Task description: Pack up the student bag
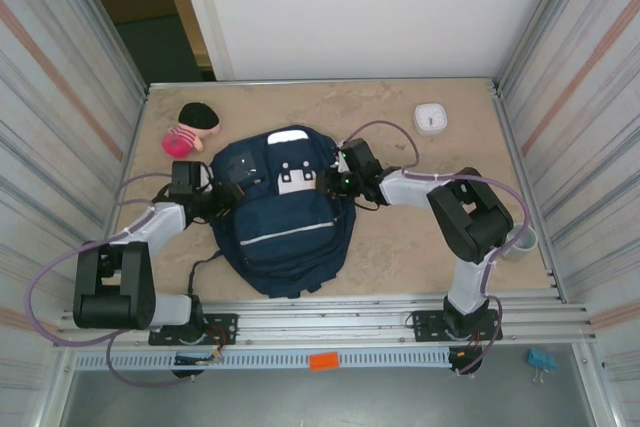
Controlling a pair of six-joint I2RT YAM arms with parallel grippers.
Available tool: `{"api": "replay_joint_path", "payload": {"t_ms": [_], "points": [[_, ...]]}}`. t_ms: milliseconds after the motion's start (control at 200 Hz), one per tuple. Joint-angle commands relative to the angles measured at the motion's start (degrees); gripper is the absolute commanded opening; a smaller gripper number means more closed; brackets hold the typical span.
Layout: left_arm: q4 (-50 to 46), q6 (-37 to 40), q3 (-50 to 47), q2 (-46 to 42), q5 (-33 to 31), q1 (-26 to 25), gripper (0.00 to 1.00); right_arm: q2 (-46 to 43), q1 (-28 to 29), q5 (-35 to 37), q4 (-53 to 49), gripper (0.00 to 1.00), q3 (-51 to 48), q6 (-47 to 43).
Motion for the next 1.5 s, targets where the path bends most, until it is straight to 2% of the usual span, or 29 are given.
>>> {"api": "replay_joint_path", "payload": {"t_ms": [0,170,336,466,591,737,882,1092,1278,1388,1493], "points": [[-3.3,-2.3,1.0,2.2,-3.4,-4.0,0.45,-2.7,-3.1,3.1,-8.3,0.37,-4.2,1.0],[0.4,-4.4,8.3,9.3,-6.1,-12.1,0.45,-7.5,-8.7,3.7,-9.2,0.37,-9.5,-0.8],[1.7,-5.3,17.1,19.4,-6.8,-16.9,0.45,-9.6,-15.2,2.0,-8.2,0.38,-13.4,-2.1],[3.7,-7.0,21.0,24.8,-7.3,-17.1,0.45,-7.7,-19.9,-2.0,-5.3,0.38,-13.5,-4.2],[1.9,-6.1,24.7,27.1,-9.0,-16.9,0.45,-3.3,-23.3,-6.2,-2.6,0.39,-11.0,-4.5],[2.0,-5.6,25.2,27.0,-11.2,-15.8,0.46,0.5,-23.7,-8.3,-1.5,0.39,-7.1,-4.4],[0.4,-3.5,27.7,28.6,-10.3,-13.5,0.46,2.6,-23.7,-8.9,-1.5,0.39,-4.2,-4.7],[0.8,-2.8,28.7,28.1,-11.1,-13.0,0.47,3.1,-23.7,-9.5,-1.1,0.4,-1.5,-4.6],[-1.2,-1.3,29.9,23.0,-11.9,-12.9,0.53,-4.4,-23.6,-9.4,-5.0,0.42,-0.2,-6.0],[-2.0,2.2,30.0,16.2,-14.6,-12.9,0.61,-12.3,-23.3,-8.0,-11.0,0.43,1.6,-8.7],[-4.4,8.3,30.6,8.4,-19.5,-12.9,0.77,-21.7,-23.3,-4.6,-17.0,0.46,3.4,-11.5]]}}
